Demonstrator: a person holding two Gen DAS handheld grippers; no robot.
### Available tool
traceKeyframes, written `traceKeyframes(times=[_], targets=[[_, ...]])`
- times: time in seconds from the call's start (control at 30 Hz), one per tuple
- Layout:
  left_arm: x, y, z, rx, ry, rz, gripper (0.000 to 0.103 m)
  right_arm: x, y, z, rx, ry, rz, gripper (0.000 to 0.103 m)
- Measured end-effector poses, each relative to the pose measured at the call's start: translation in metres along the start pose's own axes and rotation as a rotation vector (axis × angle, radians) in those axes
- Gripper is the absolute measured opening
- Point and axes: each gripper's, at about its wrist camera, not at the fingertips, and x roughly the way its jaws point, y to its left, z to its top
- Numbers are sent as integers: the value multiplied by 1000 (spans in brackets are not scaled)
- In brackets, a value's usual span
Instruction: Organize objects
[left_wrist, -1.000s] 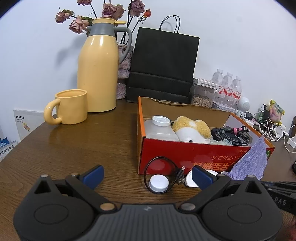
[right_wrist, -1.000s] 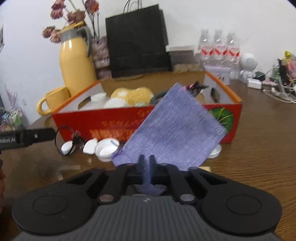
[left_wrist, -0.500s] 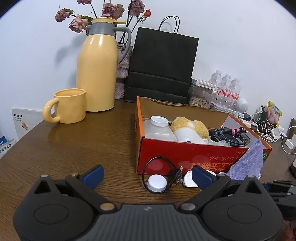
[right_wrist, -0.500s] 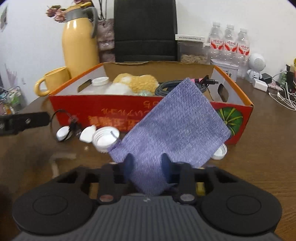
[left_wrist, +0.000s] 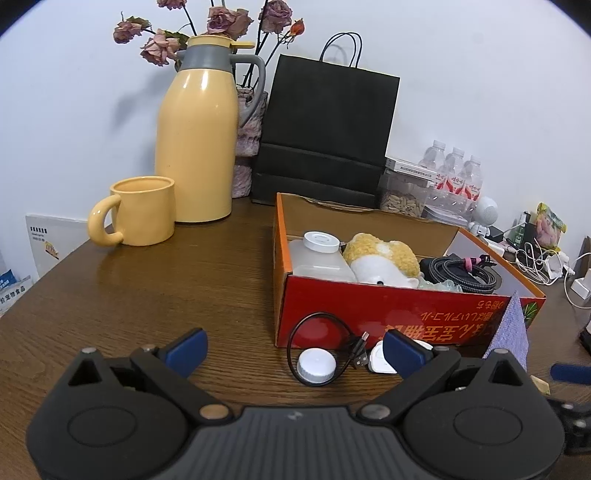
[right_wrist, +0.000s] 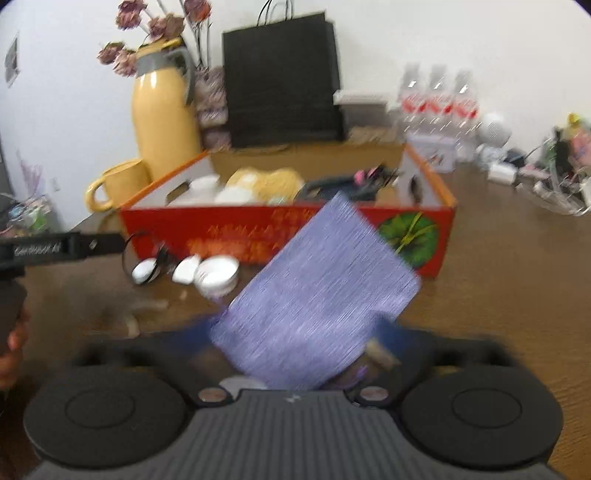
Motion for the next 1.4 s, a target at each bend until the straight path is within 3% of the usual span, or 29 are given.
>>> traceKeyframes(times=[0.2,0.4,0.53,0.6,0.63,0.93,1.1,1.17,1.27,1.33,1.37,1.4], targets=[[-1,0,0,0,-1,-1,101,34,-2,11,45,80,-68,103],[-2,-1,-1,6,-5,-11,101,50,20,0,-108,88,-157,103],[-3,-1,-1,4,-11,-11,101,48,21,-2,-112,77,-130,102],[-3,-1,-1,4,-9,-13,101,47,20,-2,-103,79,-100,87],[-3,-1,-1,5,-10,-14,101,46,15,-2,-63,84,-58,84],[-14,-11,-10,59,-5,-32,101,40,19,-5,-78,70,-10,63],[-19,-24,-22,129,44,-73,99,37,19,-5,-81,62,31,44],[-16,-31,-27,156,70,-79,97,35,18,-5,-72,59,51,32],[-8,-40,-33,189,115,-75,86,33,14,-6,-50,56,66,18],[-2,-43,-37,195,153,-98,60,32,10,-6,-28,55,76,14],[1,-45,-39,196,170,-114,56,31,9,-7,-21,55,83,12],[1,-46,-41,202,156,-104,43,30,8,-7,-15,54,90,12]])
